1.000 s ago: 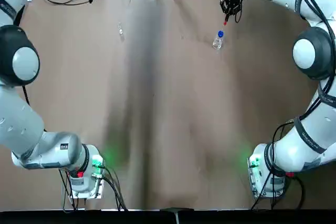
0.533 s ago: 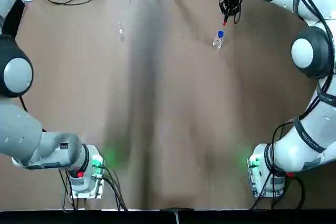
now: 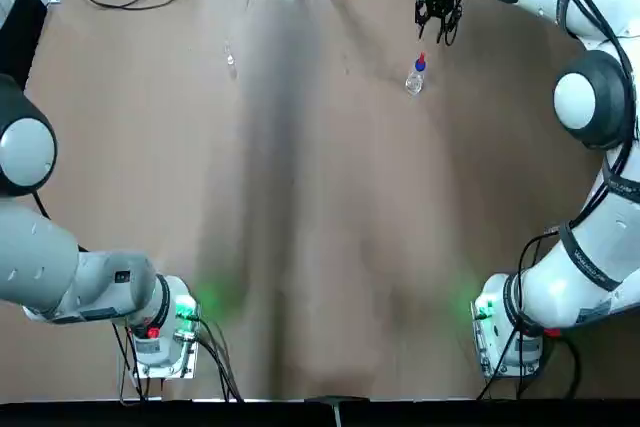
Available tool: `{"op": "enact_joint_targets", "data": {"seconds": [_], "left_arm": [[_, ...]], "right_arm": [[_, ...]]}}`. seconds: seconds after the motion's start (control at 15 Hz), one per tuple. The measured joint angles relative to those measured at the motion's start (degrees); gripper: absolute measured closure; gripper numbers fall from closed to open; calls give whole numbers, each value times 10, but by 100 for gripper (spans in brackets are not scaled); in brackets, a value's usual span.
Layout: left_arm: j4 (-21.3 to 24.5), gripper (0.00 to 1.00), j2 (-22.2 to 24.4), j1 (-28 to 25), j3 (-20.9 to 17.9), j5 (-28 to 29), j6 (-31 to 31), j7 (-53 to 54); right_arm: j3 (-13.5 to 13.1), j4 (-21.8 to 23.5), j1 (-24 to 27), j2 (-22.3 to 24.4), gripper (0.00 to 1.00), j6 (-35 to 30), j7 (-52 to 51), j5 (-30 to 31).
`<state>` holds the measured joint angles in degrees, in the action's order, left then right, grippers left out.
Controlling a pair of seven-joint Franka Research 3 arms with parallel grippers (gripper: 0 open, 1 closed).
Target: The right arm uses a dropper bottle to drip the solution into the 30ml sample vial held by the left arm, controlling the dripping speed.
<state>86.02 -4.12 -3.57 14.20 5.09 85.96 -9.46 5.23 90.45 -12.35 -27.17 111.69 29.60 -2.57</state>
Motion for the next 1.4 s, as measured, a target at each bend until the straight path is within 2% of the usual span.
{"op": "enact_joint_targets", "data": {"seconds": [0.33, 0.6, 1.0, 1.07, 1.27, 1.4], "left_arm": [[3, 0, 0, 8, -22, -3, -2, 0], [11, 0, 7, 55, -103, -36, -3, 0], [12, 0, 18, 55, -114, -54, -3, -9], [12, 0, 18, 54, -115, -60, -3, -9], [12, 0, 18, 36, -116, -61, -3, 6], [12, 0, 18, 22, -117, -61, -3, 40]], "right_arm": [[-4, -13, 8, 23, 30, -21, -24, 3], [-8, -22, 59, 97, 29, -92, -112, 4], [-9, -25, 127, 224, 26, -240, -239, 4], [-9, -24, 130, 241, 23, -251, -244, 4], [-8, -14, 134, 271, 1, -256, -247, 3], [-8, 3, 139, 273, 0, -247, -280, 3]]}}
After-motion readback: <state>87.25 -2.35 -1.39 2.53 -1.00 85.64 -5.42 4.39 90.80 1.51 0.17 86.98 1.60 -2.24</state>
